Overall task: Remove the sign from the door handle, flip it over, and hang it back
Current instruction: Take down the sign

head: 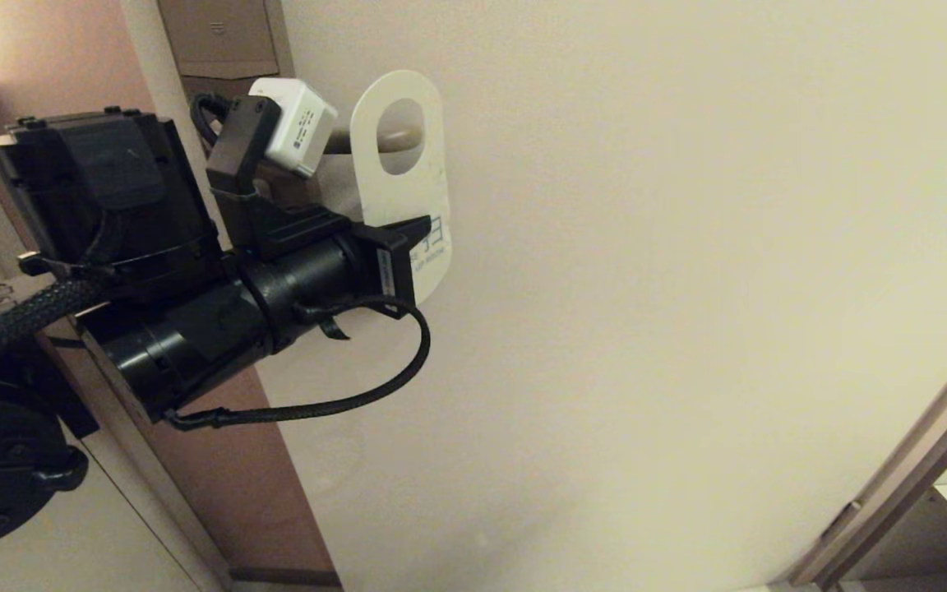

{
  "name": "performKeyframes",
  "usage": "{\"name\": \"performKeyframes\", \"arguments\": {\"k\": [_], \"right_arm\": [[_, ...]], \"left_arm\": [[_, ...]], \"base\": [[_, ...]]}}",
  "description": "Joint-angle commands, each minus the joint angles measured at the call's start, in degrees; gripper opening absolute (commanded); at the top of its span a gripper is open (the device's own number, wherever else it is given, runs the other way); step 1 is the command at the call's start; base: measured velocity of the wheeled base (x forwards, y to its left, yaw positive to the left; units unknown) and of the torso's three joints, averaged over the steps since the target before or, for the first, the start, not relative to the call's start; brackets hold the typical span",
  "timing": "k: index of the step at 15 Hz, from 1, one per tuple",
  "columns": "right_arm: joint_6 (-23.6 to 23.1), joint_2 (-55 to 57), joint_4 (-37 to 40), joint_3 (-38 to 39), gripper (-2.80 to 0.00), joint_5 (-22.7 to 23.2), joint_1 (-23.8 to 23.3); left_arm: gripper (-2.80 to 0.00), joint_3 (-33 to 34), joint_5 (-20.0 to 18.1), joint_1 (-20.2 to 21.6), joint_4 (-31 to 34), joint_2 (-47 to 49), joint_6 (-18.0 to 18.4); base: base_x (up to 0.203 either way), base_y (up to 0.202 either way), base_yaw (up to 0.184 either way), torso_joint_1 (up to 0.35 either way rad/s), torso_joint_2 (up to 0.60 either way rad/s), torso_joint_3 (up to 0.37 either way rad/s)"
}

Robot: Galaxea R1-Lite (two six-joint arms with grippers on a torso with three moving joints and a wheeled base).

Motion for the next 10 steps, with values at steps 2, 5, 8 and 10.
{"name": "performKeyframes", "arguments": {"k": [2, 5, 8, 10], "right_arm": [[0.0, 0.0, -0.1, 0.0, -2.8, 0.0, 0.0], [0.0, 0.0, 0.0, 0.0, -2.8, 0.0, 0.0], [0.0, 0.0, 0.0, 0.0, -2.8, 0.0, 0.0], [0.0, 0.0, 0.0, 0.0, -2.8, 0.0, 0.0]], "left_arm": [[-2.8, -0.1, 0.0, -1.2, -0.2, 0.8, 0.0], [-2.8, 0.0, 0.0, -3.2, -0.2, 0.6, 0.1], [-2.8, 0.1, 0.0, -5.8, -0.2, 0.2, 0.1], [-2.8, 0.3, 0.0, -6.5, -0.2, 0.2, 0.1]], "base": [[0.0, 0.0, 0.0, 0.0, 0.0, 0.0], [0.0, 0.0, 0.0, 0.0, 0.0, 0.0], [0.0, 0.0, 0.0, 0.0, 0.0, 0.0], [0.0, 0.0, 0.0, 0.0, 0.0, 0.0]]}}
